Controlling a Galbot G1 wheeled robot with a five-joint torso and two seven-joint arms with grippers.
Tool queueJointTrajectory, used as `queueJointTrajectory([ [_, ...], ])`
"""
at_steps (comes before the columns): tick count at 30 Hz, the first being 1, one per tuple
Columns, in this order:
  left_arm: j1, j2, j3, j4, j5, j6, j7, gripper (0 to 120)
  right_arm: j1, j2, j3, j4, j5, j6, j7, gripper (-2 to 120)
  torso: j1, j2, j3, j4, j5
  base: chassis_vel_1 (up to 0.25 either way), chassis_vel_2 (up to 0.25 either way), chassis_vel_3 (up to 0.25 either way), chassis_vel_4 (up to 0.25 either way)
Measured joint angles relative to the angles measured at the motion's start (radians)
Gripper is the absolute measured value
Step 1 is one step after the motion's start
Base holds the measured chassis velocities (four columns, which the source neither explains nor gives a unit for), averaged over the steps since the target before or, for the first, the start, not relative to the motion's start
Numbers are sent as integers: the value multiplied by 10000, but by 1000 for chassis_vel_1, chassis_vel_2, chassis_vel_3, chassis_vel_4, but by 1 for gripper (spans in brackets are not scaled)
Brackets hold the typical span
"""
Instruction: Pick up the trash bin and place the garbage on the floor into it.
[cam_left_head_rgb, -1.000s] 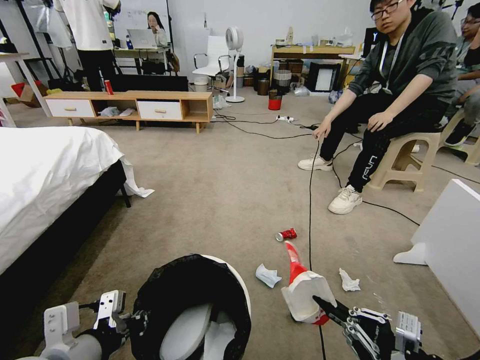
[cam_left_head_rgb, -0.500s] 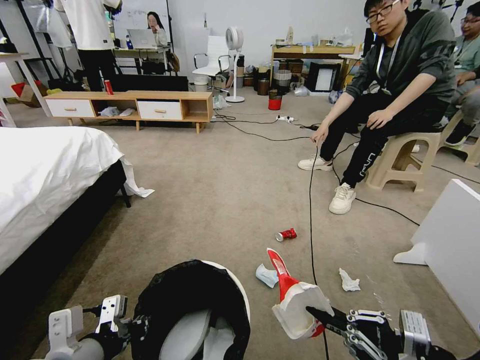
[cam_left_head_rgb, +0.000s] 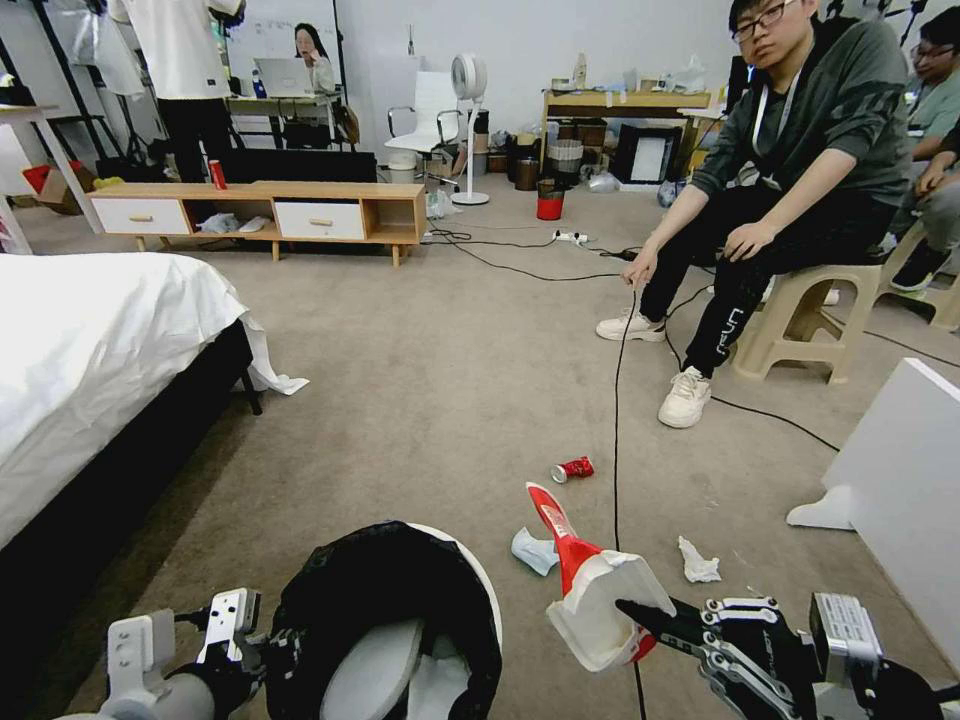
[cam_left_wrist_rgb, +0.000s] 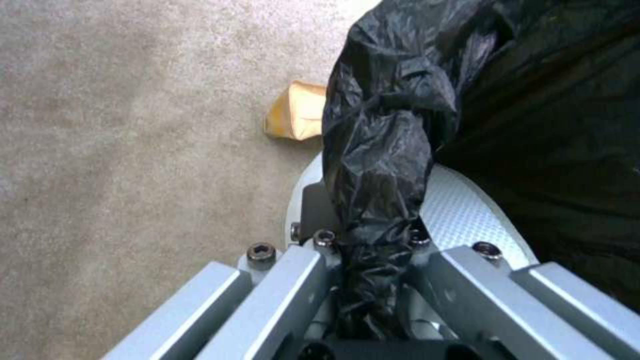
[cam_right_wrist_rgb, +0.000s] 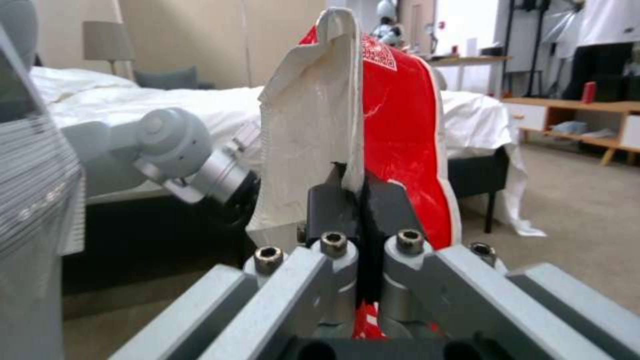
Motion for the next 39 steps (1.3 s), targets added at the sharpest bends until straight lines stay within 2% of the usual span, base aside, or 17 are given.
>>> queueJointTrajectory([
  [11,25,37,-9,-22,-3,0,6,1,380,-501,-350,-391,232,-353,-582,0,0,0,0,0,1,0,0,0,0],
  [16,-17,154,-73,50,-37,0,6,1,563,-1629,-354,-225,1202,-471,-621,0,0,0,0,1,0,0,0,0,0],
  [25,-19,92,-82,128,-22,0,21,1,703,-2405,-233,316,2451,-806,-1163,0,0,0,0,0,-1,0,0,0,0],
  [31,-39,53,-66,138,-11,-1,25,1,815,-2754,-348,373,2703,-990,-1411,0,0,1,0,1,-1,0,0,0,0],
  [35,-185,289,-52,135,-68,0,11,1,1341,-2895,-685,127,2861,-1012,-1371,0,0,0,0,2,1,0,0,0,0],
  [37,-319,659,77,126,-162,0,12,1,1511,-2874,-750,69,3002,-1016,-1299,0,0,0,0,-1,1,0,0,0,0],
  [38,-319,659,77,126,-162,0,12,1,1511,-2874,-750,69,3002,-1016,-1299,0,0,0,0,-1,1,0,0,0,0],
  [39,-392,839,173,126,-195,0,22,1,1504,-2862,-737,61,3011,-1020,-1300,0,0,0,0,4,0,0,0,0,0],
])
